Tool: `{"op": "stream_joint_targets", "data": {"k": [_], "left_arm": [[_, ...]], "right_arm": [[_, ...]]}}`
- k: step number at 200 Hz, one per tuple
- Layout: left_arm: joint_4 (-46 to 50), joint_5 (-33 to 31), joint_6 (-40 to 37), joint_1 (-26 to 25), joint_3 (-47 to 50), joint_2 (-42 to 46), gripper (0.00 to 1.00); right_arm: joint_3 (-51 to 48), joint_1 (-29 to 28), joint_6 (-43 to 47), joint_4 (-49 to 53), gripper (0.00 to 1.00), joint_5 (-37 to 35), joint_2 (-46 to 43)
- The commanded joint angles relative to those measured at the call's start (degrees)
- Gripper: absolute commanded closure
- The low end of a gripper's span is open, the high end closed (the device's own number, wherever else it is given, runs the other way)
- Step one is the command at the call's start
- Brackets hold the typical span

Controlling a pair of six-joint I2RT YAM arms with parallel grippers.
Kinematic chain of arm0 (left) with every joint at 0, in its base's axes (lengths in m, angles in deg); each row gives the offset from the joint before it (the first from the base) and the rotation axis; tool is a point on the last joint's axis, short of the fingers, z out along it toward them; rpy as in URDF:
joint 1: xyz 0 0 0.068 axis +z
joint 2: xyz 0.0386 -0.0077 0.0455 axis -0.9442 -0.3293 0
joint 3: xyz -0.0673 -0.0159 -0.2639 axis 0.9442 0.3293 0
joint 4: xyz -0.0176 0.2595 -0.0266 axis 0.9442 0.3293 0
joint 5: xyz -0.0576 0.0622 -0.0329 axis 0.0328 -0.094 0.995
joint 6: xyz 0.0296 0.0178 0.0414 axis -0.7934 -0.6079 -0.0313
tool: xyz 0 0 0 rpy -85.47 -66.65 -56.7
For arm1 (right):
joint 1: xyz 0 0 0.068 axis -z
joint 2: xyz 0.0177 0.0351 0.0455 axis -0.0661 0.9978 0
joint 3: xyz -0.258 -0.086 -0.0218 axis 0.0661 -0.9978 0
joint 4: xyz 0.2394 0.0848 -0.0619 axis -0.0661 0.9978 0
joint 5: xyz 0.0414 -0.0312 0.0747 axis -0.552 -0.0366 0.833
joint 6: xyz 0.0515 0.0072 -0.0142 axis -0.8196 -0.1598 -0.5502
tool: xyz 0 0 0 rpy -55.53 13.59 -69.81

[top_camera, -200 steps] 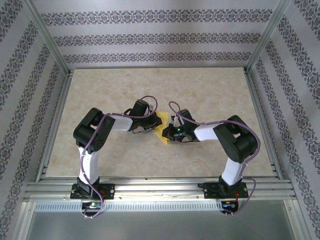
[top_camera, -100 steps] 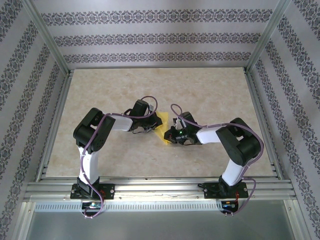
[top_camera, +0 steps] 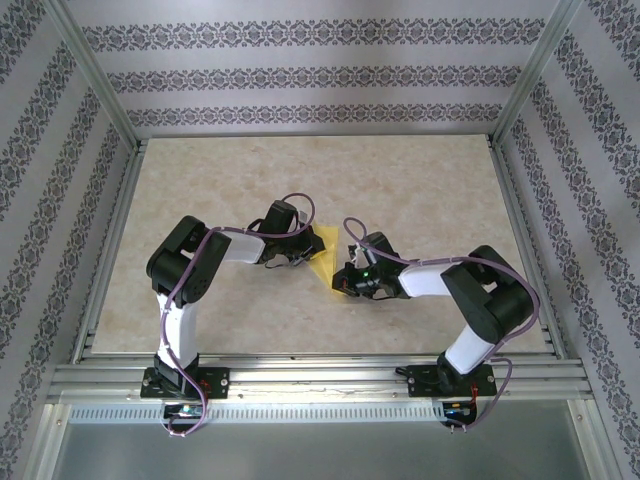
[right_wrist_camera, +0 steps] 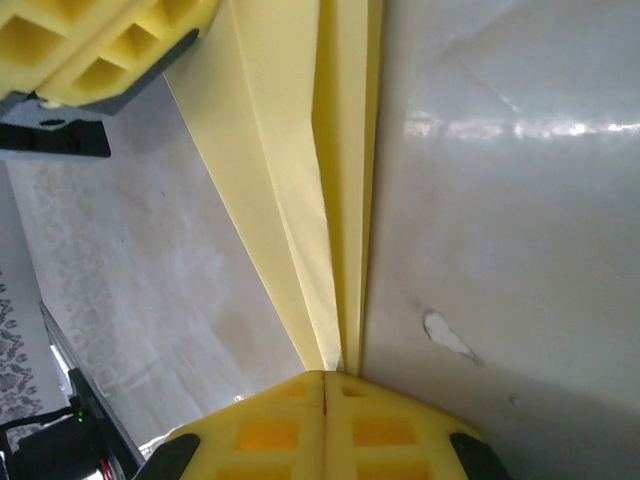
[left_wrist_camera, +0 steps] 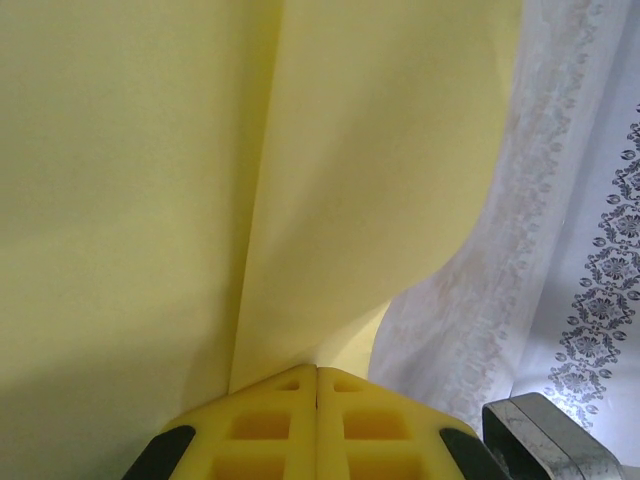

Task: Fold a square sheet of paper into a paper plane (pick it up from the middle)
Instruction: Fourth fold the wing at the center of the table.

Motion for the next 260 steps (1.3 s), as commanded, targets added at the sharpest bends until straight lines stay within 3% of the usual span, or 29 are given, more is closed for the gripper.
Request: {"op": "stream_joint_targets", "data": {"k": [1,35,91,165,260], "left_arm": [[1.28,-2.35,0.37,0.33,1.49,-2.69,0.93],[1.74,-2.35,-0.03,0.36,1.55,-1.94,0.93],[1.27,-2.44,-0.03,0.09,1.97,-1.47,0.94],[0.46,-2.09,0.59,-0.19,1.58,-2.44,0.93],[2.25,-2.07,-0.20,-0.27,0.61,-1.75,0.94]], "right_arm": [[-2.23,-1.29,2.77,7.51,1.00,-0.85,-1.08],[-2.16,-1.55,3.31,9.02,1.00,-1.12,-1.80],[2.50,0.59,-0.26,7.35,1.00,-1.85,-12.03],[12.44,1.10,-2.01,4.68,1.00,2.17,4.01],[15.30,1.12,-0.92,8.05,1.00,0.16,9.86]]}}
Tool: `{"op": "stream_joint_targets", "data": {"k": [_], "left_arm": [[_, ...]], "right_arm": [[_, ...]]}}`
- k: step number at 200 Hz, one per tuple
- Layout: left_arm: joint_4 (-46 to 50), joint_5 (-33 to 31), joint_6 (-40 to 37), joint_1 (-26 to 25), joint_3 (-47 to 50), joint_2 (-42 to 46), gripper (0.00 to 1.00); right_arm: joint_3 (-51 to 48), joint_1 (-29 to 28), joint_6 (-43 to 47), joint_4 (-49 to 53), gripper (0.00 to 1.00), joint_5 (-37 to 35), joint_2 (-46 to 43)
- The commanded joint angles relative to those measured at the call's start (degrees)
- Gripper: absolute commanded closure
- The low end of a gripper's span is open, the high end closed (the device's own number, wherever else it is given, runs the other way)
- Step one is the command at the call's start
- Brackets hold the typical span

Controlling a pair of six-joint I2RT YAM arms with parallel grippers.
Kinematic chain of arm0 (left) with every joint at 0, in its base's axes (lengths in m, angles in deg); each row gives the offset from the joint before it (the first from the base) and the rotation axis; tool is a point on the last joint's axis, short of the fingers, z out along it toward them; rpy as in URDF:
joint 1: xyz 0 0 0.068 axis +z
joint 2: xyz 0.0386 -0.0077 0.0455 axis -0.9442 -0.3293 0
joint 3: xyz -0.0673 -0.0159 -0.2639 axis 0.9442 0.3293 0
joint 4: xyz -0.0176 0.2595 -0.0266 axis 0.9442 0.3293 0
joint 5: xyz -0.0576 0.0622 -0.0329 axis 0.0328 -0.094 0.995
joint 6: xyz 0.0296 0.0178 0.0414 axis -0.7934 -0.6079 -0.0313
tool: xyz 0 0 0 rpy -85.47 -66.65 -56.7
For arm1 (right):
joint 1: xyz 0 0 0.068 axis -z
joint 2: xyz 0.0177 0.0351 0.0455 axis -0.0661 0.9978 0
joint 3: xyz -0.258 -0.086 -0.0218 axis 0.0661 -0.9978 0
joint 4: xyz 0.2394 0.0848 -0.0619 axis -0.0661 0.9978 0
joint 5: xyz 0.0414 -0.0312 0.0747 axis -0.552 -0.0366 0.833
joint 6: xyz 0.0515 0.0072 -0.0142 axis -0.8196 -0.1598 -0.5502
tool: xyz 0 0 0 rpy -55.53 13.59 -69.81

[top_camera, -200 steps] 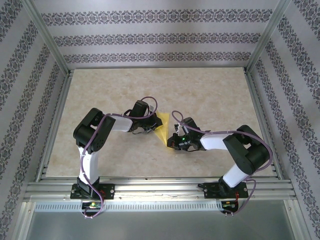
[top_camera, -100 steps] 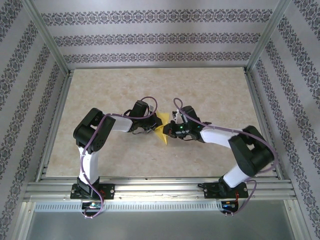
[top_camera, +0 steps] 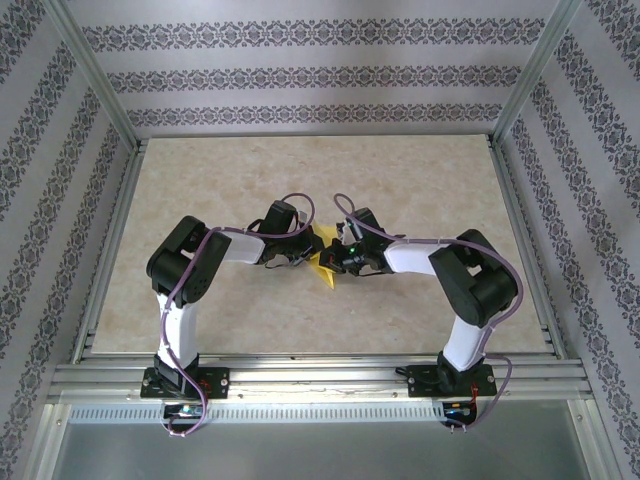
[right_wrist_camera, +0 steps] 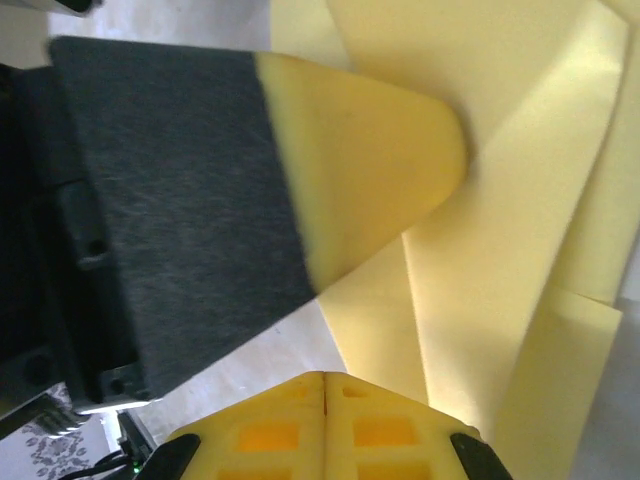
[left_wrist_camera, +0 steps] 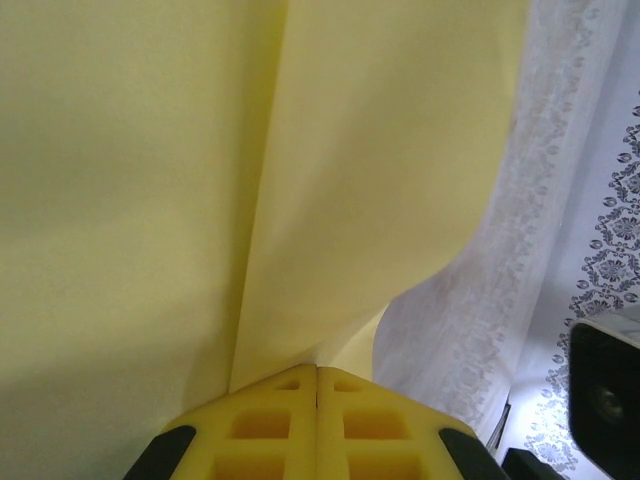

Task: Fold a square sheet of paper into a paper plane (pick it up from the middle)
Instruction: Fourth fold the wing at the center of the table.

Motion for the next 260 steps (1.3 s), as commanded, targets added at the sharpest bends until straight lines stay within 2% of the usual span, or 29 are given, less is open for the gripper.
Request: {"op": "stream_joint_targets", "data": {"k": [1,38,62,78,92,100,113,169,213,260], "left_arm": [[3.00,-1.99,-0.62,-0.28,0.37,-1.72,0.93],[2.66,-1.61,-0.84,-0.26,0.18,-0.99,0.93],[1.32,-1.27,-0.46,-0.35,0.87,0.37,0.86],[-1.61,-0.31,0.54,-0.32,1.98,1.78,0.86],[-2.92,-0.11,0.84,-0.32,2.60,3.49,0.79],[-2.92,-0.27,0.72,-0.40,2.97,4.62,0.78],[-2.89,-0.25,0.56,-0.76,3.74,6.07,0.78],[3.48,0.09,-2.80,-3.91,2.83,6.80,0.90],[7.19,-0.72,-4.89,-4.44,-0.84,3.10,0.91],[4.92,-1.59,-4.06,-4.45,-3.17,-0.14,0.91]], "right_arm": [[-0.39,0.10,0.53,1.60,1.00,-0.72,1.72],[-5.47,1.25,0.17,-0.42,1.00,-0.76,2.03],[-7.73,2.27,1.65,-0.51,1.00,1.47,2.47],[-9.29,3.14,2.79,-0.70,1.00,2.75,2.25],[-10.27,3.88,4.51,-1.57,1.00,5.32,2.05],[-10.48,4.14,5.18,-1.39,1.00,6.27,2.11],[-10.89,4.73,6.26,-1.23,1.00,7.48,1.95],[-10.59,7.31,9.71,0.78,1.00,10.43,1.45],[-10.94,8.45,10.85,1.19,1.00,11.06,1.67],[-10.94,8.83,12.06,2.25,1.00,11.46,1.67]]}}
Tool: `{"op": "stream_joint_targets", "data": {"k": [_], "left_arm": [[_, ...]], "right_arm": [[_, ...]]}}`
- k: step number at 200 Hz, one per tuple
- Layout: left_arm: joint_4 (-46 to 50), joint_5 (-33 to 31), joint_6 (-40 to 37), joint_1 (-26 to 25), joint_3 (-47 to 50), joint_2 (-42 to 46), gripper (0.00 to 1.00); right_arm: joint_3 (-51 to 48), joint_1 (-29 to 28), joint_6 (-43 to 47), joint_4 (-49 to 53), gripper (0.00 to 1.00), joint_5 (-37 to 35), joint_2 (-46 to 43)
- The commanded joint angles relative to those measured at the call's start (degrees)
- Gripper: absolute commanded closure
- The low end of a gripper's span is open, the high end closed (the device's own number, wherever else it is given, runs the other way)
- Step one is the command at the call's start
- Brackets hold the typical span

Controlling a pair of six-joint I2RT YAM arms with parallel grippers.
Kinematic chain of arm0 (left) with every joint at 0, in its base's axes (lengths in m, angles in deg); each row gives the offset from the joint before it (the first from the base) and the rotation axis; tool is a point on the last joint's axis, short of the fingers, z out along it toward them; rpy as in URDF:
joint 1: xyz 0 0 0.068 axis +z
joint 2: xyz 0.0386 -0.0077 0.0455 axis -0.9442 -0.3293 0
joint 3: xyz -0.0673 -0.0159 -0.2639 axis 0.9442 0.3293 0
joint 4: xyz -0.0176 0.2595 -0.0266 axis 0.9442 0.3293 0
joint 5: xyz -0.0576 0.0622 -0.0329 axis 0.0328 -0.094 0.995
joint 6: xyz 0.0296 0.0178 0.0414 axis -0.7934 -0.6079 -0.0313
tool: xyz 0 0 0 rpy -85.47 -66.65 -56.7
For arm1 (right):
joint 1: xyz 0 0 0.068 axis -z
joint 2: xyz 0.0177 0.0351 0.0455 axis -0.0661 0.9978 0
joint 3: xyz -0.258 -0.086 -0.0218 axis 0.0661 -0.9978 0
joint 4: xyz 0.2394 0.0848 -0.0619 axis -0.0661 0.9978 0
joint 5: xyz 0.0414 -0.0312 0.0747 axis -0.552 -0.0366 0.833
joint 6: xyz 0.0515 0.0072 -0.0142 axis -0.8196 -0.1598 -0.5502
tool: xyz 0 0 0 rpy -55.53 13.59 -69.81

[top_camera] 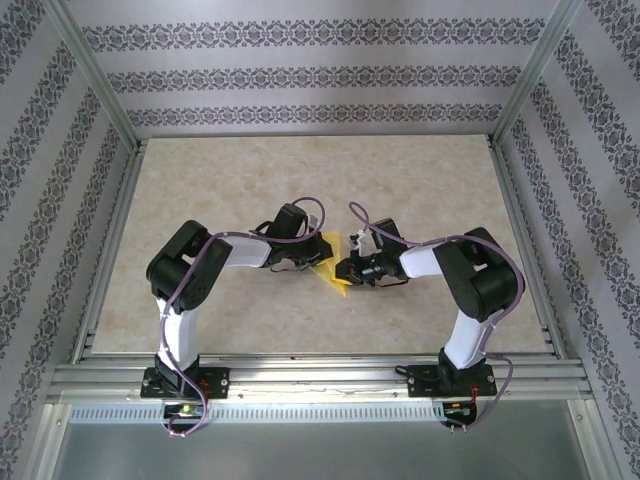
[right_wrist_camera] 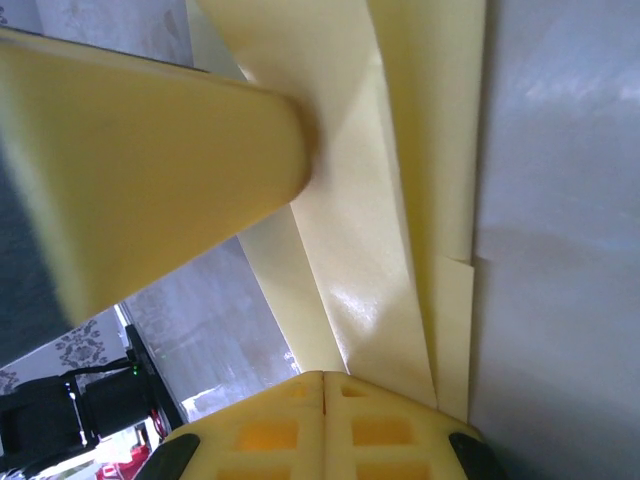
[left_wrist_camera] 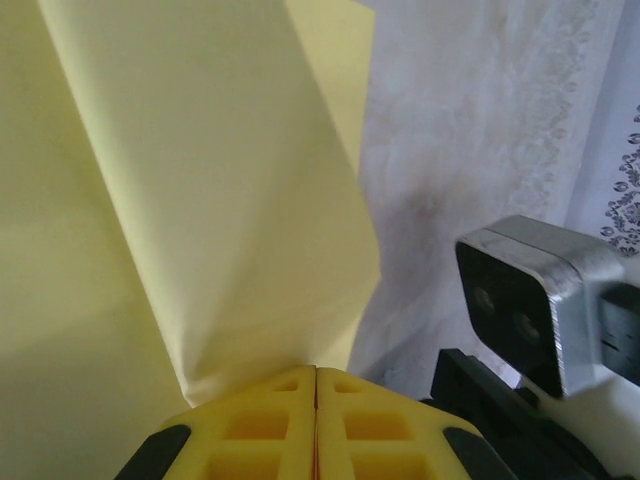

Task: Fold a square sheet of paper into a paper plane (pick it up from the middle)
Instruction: Fourth fold the wing at the center of the table.

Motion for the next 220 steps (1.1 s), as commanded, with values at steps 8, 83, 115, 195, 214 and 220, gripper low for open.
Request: {"op": "stream_joint_targets", "data": {"k": [8,83,115,195,214,220], "left_arm": [[1.49,-1.38,-1.39,-0.25,-2.70,-2.30,0.91],[6.81,-3.17,-3.73,4.83,-6.23,-5.29,0.91],[7.12,-2.38,-4.71,7.12,-7.75,-6.63,0.91],[11.30,-0.97,-8.02,12.02,-11.83,-7.01,0.89],[11.46,0.29,-8.13,12.00,-12.58,-5.15,0.89],[11.25,0.43,-7.81,12.02,-12.49,-4.14,0.89]], "right_arm": [[-2.15,0.74,2.29,6.38,1.00,-2.25,1.30],[-2.41,0.92,3.95,8.36,1.00,-3.38,2.29],[-2.84,1.18,4.53,8.76,1.00,-3.41,2.02],[-2.72,2.37,6.76,10.60,1.00,-2.10,1.83],[-2.34,2.50,6.89,10.69,1.00,-1.48,2.01],[-2.20,2.54,7.03,10.76,1.00,-1.24,2.01]]}}
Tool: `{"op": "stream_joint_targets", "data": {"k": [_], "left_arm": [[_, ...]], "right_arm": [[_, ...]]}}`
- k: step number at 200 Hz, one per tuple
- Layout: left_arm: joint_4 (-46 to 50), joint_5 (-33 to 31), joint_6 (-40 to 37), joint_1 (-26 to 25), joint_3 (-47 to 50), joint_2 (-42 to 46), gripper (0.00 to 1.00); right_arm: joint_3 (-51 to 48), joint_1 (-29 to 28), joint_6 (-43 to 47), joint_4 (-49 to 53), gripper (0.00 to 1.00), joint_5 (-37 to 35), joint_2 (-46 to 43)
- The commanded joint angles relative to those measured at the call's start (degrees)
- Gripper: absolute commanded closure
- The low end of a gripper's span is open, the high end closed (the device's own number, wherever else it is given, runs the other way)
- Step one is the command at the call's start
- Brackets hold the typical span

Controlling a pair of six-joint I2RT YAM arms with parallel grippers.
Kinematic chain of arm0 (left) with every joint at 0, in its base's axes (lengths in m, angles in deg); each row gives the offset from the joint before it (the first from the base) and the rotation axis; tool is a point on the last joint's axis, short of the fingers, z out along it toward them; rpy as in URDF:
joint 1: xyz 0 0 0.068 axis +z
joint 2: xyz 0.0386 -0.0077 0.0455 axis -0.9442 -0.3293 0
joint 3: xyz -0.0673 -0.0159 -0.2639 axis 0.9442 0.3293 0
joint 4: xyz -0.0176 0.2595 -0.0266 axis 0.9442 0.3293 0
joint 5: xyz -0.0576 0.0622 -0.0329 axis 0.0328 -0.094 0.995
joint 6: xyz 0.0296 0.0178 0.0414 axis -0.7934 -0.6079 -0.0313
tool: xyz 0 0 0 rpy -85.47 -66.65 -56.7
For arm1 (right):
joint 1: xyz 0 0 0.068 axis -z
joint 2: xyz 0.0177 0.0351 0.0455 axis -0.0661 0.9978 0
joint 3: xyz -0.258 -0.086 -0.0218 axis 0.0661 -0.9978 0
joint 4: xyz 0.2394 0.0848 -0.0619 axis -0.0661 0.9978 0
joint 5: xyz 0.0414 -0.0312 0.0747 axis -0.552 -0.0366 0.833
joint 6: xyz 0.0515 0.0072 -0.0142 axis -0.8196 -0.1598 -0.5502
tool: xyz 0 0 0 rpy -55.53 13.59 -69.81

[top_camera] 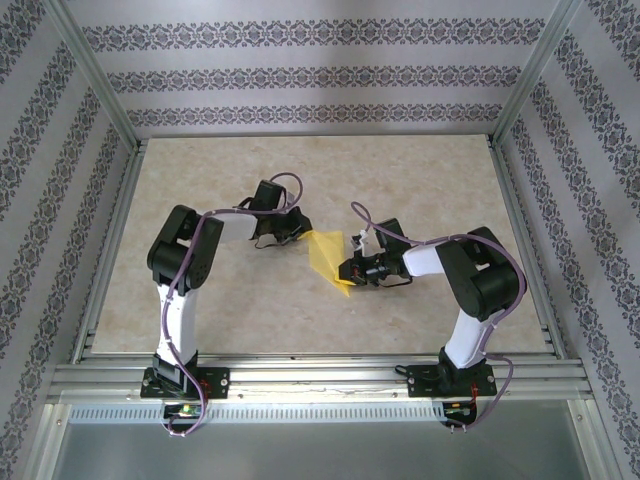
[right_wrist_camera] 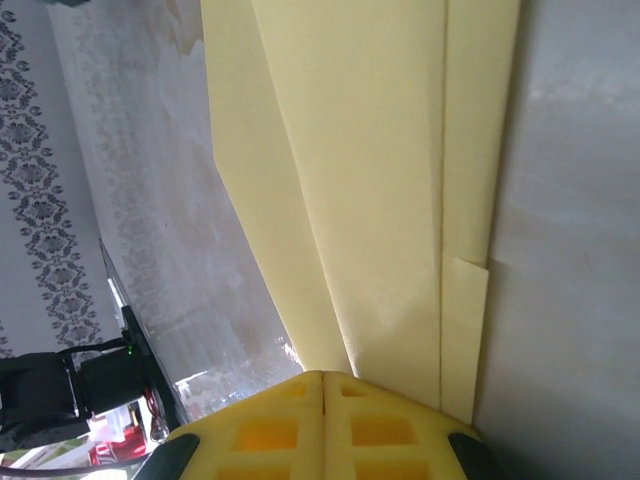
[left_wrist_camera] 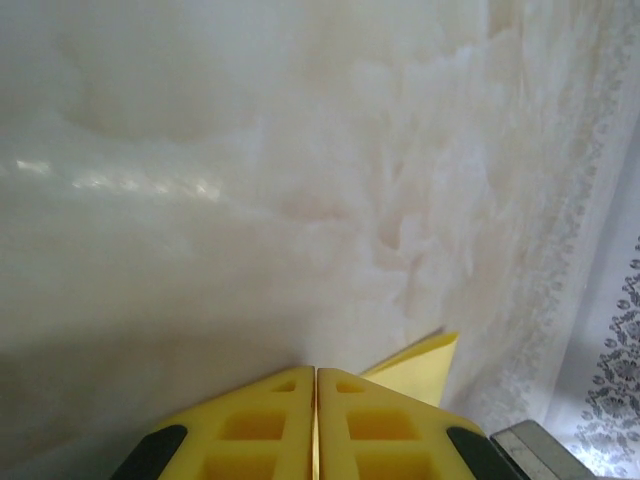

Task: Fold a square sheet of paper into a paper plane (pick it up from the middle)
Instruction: Fourth fold the wing at the center of the table.

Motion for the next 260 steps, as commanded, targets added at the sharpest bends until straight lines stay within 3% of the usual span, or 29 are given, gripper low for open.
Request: {"op": "stream_joint_targets", "data": {"k": [1,64,135,217,260], "left_arm": [[2.15,-0.31,-1.71,0.29,-1.13,2.30,0.89],[0.32,-2.10,0.35,-3.13,4.33,12.73,0.88],[-4.12,0.75,2.15,-8.97,4.35,4.93,0.89],[-1.26,-2.94,1.01,-8.85,7.34,1.76,0.91],[-1.55,-2.90,0.80,-8.85,7.94,2.34,0.91]], "right_arm": [[-2.13,0.62,2.20,8.17,1.00,-3.60,2.01],[0.52,1.71,6.16,12.73,1.00,-1.85,2.09],[0.18,2.27,6.13,12.66,1.00,-1.77,1.83],[3.61,-0.34,-0.88,10.47,1.00,-1.77,-4.57],[9.84,-1.58,-4.43,9.67,1.00,-5.59,-0.19]]}}
